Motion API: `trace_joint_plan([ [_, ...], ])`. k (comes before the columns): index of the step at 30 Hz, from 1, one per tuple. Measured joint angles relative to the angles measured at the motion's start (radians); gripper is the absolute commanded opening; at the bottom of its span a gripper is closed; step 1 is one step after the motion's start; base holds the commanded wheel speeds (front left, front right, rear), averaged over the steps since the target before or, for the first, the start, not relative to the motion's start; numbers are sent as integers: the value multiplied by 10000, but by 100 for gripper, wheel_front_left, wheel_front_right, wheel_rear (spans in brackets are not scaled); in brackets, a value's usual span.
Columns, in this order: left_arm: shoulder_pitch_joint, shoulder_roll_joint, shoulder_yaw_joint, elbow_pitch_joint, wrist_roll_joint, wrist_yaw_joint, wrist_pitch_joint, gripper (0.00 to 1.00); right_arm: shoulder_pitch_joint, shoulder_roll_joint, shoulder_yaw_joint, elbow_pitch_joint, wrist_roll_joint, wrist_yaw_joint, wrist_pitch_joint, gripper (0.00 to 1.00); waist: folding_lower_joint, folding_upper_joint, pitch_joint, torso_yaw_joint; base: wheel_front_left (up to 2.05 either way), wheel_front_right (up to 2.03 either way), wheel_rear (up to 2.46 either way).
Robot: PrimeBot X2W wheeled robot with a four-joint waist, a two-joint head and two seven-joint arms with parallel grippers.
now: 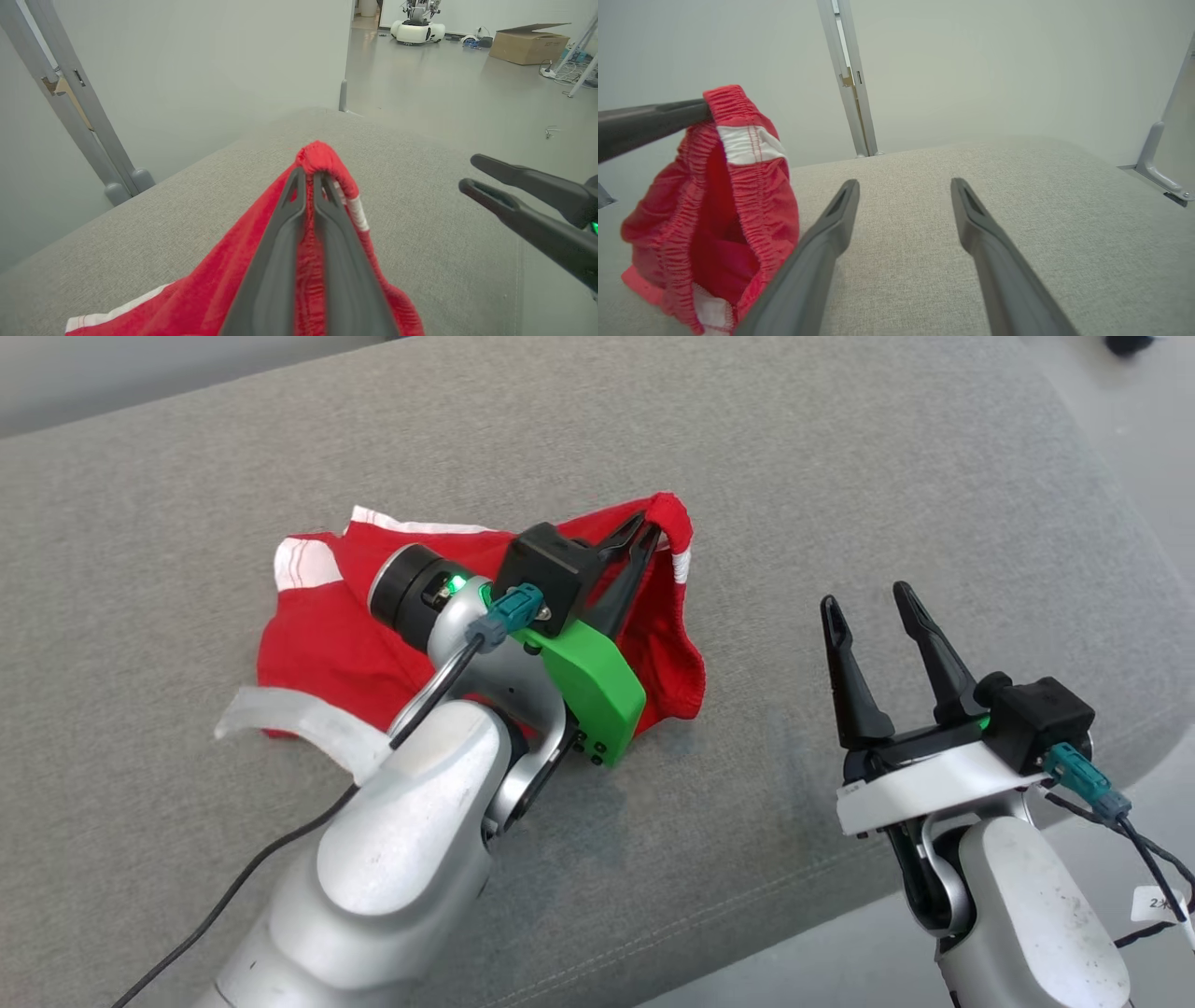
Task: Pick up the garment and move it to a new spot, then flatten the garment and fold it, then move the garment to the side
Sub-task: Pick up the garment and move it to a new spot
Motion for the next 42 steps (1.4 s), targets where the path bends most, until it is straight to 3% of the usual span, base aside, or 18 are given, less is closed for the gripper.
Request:
trace_joint_plan([
  [8,-652,-339,-163,2452,-405,-165,-385,0,6,40,-105,-36,178,0,0,100,0,0,629,-1054,0,0,0],
  [9,-709,-372,-173,2665,-523,-228,-485,27,2,44,-117,-36,232,0,0,100,0,0,729,-1112,0,0,0],
  [10,-774,-403,-230,2859,-600,-249,-610,90,-3,44,-123,-31,238,0,0,100,0,0,830,-1153,0,0,0],
  [11,-831,-420,-295,2980,-639,-288,-786,100,-8,46,-136,-17,249,0,0,100,0,0,917,-1177,0,0,0],
  [18,-1006,-462,-660,3032,-899,-449,-1733,100,-173,59,-192,148,138,0,0,100,1,0,1089,-747,0,0,0],
  [22,-779,-222,-499,2506,-930,-291,-2176,100,-199,65,-221,180,12,0,0,100,1,0,914,-331,0,0,0],
  [36,1548,1797,1808,36,-1519,1684,-3430,100,193,-48,-295,217,-226,0,0,100,0,0,-232,1065,0,0,0],
  [42,2827,2418,2731,-734,-1716,2297,-3737,100,463,-121,-311,299,-244,0,0,100,0,-1,-721,1523,0,0,0],
])
